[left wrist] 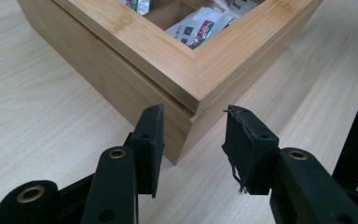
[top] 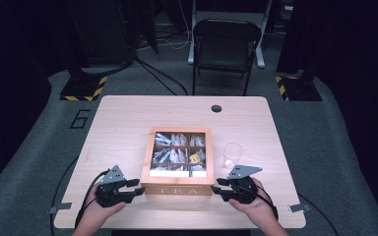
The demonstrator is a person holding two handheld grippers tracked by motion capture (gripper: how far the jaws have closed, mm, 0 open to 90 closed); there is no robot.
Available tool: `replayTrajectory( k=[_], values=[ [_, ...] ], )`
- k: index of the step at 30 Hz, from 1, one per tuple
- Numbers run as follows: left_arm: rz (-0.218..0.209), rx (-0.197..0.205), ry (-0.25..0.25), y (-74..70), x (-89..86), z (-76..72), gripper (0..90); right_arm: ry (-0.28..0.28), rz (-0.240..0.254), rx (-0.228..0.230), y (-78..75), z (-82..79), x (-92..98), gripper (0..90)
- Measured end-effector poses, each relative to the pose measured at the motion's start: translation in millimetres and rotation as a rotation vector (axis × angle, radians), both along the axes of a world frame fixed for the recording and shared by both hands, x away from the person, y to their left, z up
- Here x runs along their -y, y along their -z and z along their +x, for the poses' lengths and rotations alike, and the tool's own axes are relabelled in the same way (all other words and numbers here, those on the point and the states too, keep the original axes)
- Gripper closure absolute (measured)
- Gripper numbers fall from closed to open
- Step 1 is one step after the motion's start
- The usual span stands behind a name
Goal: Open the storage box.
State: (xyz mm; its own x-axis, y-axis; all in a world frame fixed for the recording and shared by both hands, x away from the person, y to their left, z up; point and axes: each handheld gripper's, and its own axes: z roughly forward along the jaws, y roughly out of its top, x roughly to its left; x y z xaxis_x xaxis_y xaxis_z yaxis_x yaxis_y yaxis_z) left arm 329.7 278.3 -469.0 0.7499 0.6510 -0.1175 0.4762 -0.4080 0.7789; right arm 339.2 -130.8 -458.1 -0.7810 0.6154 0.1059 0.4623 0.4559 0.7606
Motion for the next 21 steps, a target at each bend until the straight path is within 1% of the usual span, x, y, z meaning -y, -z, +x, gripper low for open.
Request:
replayTrajectory(
  k=[1, 2, 4, 5, 6, 7, 9, 10, 13, 15, 21],
  values=[
    [0.0, -0.007, 0.006, -0.3, 0.1, 0.4, 58.2, -0.004, 0.0, -0.002, 0.7, 0.5, -0.8, 61.3],
    [-0.003, -0.003, 0.003, 0.1, 0.8, 0.6, 58.5, 0.001, -0.002, -0.009, 1.4, 0.5, -2.9, 61.4],
    [-0.003, -0.004, 0.006, 0.5, 2.2, 1.2, 58.7, -0.005, -0.003, -0.001, 2.3, 1.4, -3.8, 61.6],
    [-0.002, -0.002, 0.006, 0.8, 3.1, 1.4, 59.0, -0.01, -0.003, -0.005, 3.0, 1.9, -4.9, 61.9],
    [0.007, -0.006, 0.016, -0.1, 2.7, 1.8, 59.4, -0.007, -0.006, -0.006, 3.5, 1.8, -5.9, 62.0],
    [0.004, 0.005, 0.003, 0.4, 4.1, 2.3, 59.7, -0.008, -0.007, 0.0, 4.3, 2.2, -7.5, 62.3],
    [0.003, -0.001, 0.011, -0.6, 3.6, 2.9, 59.8, -0.01, -0.013, -0.002, 4.4, 2.3, -8.2, 62.4],
    [-0.005, 0.011, 0.0, -0.2, 4.6, 2.9, 60.2, -0.01, -0.014, -0.001, 4.7, 2.5, -8.9, 62.4],
    [0.006, 0.008, 0.001, -1.4, 5.3, 3.9, 60.8, -0.009, -0.017, 0.002, 4.8, 3.5, -9.5, 62.6],
    [0.006, 0.012, -0.002, -1.2, 5.4, 4.4, 61.3, -0.01, -0.017, 0.002, 4.7, 3.7, -9.5, 62.6],
    [0.004, 0.004, 0.005, -2.2, 4.5, 4.6, 61.6, -0.003, -0.019, 0.002, 4.1, 3.4, -10.2, 62.6]
  ],
)
